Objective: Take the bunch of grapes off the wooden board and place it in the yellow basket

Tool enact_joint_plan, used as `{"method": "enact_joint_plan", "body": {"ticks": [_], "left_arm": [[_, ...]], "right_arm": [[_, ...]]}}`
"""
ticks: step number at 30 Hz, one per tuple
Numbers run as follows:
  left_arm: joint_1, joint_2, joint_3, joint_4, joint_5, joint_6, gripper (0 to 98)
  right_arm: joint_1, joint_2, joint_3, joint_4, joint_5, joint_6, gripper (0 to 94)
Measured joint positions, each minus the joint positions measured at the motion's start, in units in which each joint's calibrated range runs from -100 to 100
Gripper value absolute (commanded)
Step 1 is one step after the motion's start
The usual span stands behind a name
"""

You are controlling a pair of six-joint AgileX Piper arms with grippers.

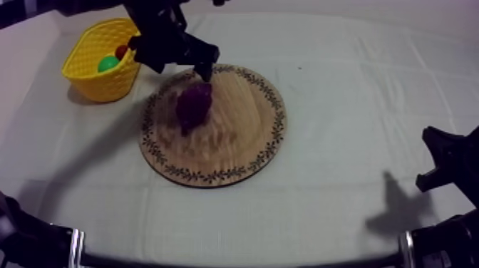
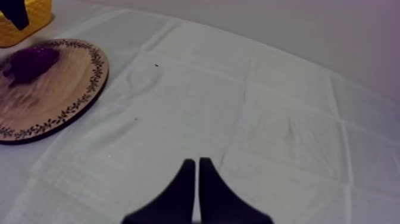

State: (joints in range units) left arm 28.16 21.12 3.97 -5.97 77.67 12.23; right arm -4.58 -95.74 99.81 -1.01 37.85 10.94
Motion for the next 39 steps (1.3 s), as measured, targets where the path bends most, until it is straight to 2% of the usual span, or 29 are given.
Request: {"method": "enact_joint_plan", "body": {"ticks": [6,13,25,28,35,39], "left_arm": [[-0.72,4.77,-0.22,0.99,-1.32,0.14,91.0],[-2.11,11.09,-1.54,2.74,-5.89,-0.98,85.2],[-2.06,16.90,-2.93,3.51,-4.70,-1.84,80.5],[-1.93,17.68,-3.12,3.51,-4.21,-1.86,73.3],[-2.22,18.37,-3.55,3.51,-4.12,-2.61,42.7],[-2.61,17.08,-2.81,3.32,-4.51,-3.51,34.5]], "right_arm": [[0.00,0.00,0.00,0.00,0.00,0.00,0.4],[0.00,0.00,0.00,0.00,0.00,0.03,0.4],[0.00,0.00,0.00,0.00,0.00,0.03,0.4],[0.00,0.00,0.00,0.00,0.00,0.03,0.4],[0.00,0.00,0.00,0.00,0.00,0.03,0.4],[0.00,0.00,0.00,0.00,0.00,0.03,0.4]]}}
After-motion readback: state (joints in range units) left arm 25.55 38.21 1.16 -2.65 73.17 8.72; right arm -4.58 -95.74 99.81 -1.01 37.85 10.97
